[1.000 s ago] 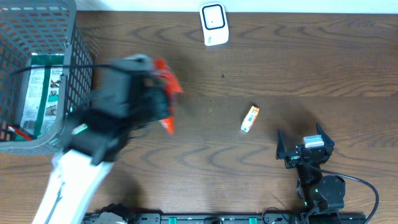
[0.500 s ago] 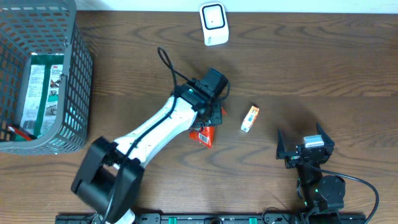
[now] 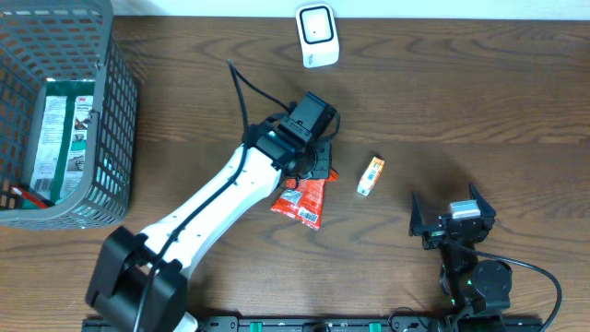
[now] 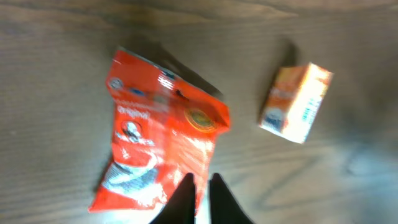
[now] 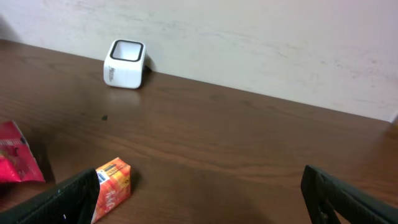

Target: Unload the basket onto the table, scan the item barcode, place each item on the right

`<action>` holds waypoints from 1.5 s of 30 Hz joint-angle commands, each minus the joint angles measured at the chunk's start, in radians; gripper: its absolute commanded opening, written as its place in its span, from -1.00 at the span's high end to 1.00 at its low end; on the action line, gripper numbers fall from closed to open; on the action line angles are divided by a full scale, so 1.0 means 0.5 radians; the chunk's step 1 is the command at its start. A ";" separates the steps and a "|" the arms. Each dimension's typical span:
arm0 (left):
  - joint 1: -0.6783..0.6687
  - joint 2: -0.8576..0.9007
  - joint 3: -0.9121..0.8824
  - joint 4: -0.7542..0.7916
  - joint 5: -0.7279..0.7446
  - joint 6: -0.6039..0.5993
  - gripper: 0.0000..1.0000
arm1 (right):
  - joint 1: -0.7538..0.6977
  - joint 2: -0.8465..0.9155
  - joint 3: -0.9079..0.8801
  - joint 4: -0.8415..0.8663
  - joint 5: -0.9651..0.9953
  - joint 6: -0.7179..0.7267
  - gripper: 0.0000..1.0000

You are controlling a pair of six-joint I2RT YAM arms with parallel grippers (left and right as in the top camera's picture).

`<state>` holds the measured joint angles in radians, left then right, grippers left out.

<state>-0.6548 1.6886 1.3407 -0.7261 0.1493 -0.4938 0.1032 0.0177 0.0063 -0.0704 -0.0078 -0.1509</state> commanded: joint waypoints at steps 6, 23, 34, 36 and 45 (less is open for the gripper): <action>0.002 0.129 -0.004 -0.032 0.277 0.256 0.85 | 0.007 -0.009 -0.002 -0.009 -0.009 -0.022 -0.99; 0.017 0.681 -0.001 0.170 -0.069 0.273 0.82 | 0.006 -0.009 -0.002 -0.009 -0.009 -0.022 -0.98; 0.060 0.198 0.069 0.133 -0.070 0.343 0.66 | 0.006 -0.009 -0.002 -0.009 -0.009 -0.022 -0.99; 0.060 0.124 0.069 0.073 -0.086 0.342 0.66 | 0.007 -0.009 -0.002 -0.009 -0.009 -0.022 -0.99; 0.051 0.234 -0.095 -0.040 -0.153 0.154 0.56 | 0.007 -0.009 -0.002 -0.009 -0.009 -0.022 -0.98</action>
<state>-0.6266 1.7557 1.3426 -0.7383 0.0772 -0.3634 0.1032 0.0177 0.0063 -0.0704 -0.0078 -0.1505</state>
